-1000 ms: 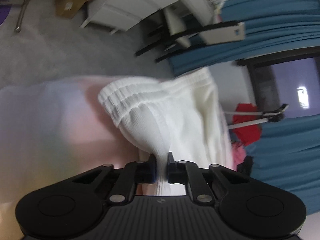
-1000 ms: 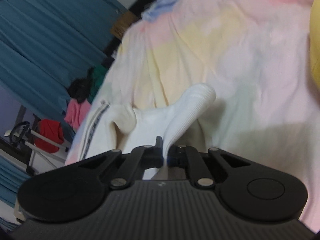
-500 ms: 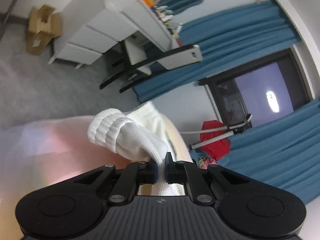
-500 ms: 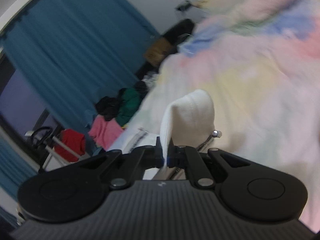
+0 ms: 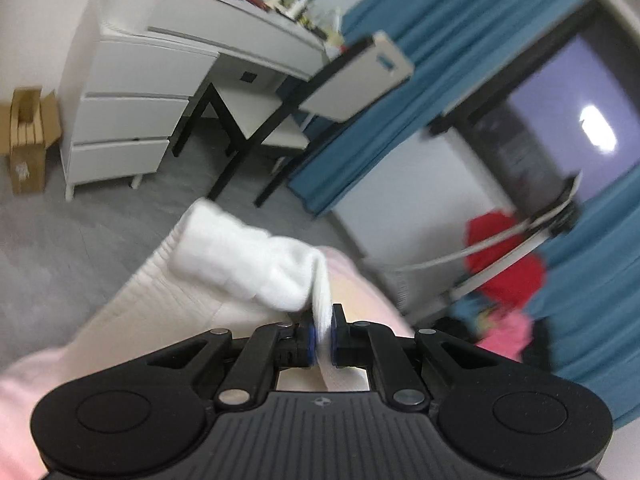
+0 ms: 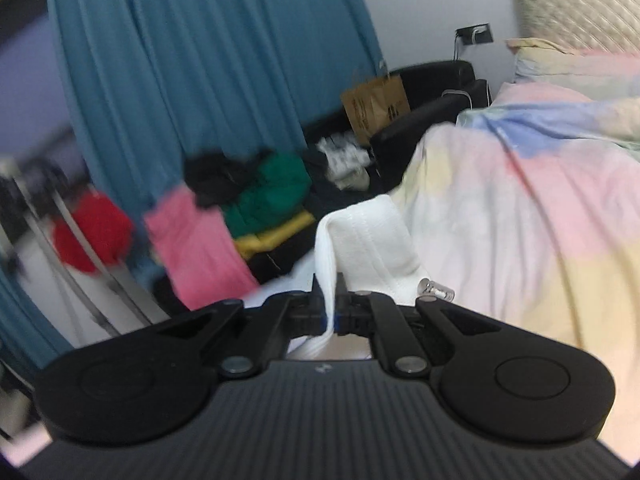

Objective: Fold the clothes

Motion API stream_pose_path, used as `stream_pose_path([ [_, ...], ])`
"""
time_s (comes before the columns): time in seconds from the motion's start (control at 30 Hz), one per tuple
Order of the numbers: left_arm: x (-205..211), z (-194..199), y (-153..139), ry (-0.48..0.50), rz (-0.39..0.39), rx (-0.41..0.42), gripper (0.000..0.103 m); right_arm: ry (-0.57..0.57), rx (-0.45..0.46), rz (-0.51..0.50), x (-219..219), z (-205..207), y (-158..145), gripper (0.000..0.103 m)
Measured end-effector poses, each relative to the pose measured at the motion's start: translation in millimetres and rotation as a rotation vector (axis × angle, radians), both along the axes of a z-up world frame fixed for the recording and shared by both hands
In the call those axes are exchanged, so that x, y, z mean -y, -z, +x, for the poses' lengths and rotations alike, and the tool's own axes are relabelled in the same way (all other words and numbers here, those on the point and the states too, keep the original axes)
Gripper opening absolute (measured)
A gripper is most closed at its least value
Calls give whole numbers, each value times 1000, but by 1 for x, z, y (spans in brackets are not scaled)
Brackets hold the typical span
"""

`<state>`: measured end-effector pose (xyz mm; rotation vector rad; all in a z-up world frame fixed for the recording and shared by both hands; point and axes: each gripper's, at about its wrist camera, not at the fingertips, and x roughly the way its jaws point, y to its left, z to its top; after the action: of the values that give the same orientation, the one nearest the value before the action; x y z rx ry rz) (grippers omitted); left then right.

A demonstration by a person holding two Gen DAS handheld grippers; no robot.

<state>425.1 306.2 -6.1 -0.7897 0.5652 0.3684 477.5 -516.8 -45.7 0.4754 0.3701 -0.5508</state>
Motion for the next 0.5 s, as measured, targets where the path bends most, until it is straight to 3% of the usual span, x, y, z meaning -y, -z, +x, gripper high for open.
stream_pose_path([
  [0.1, 11, 52, 39, 3, 48, -85, 9, 4, -77, 14, 7, 35, 46, 6],
  [0.23, 24, 85, 66, 32, 110, -158, 10, 3, -78, 57, 16, 45, 84, 6],
  [0.33, 28, 83, 65, 59, 126, -160, 15, -16, -61, 64, 17, 38, 82, 11],
  [0.4, 26, 75, 60, 91, 116, -134, 27, -29, -56, 100, 16, 28, 75, 25],
  [0.5, 23, 43, 49, 141, 78, -76, 45, -53, -11, 172, 12, -5, 63, 32],
])
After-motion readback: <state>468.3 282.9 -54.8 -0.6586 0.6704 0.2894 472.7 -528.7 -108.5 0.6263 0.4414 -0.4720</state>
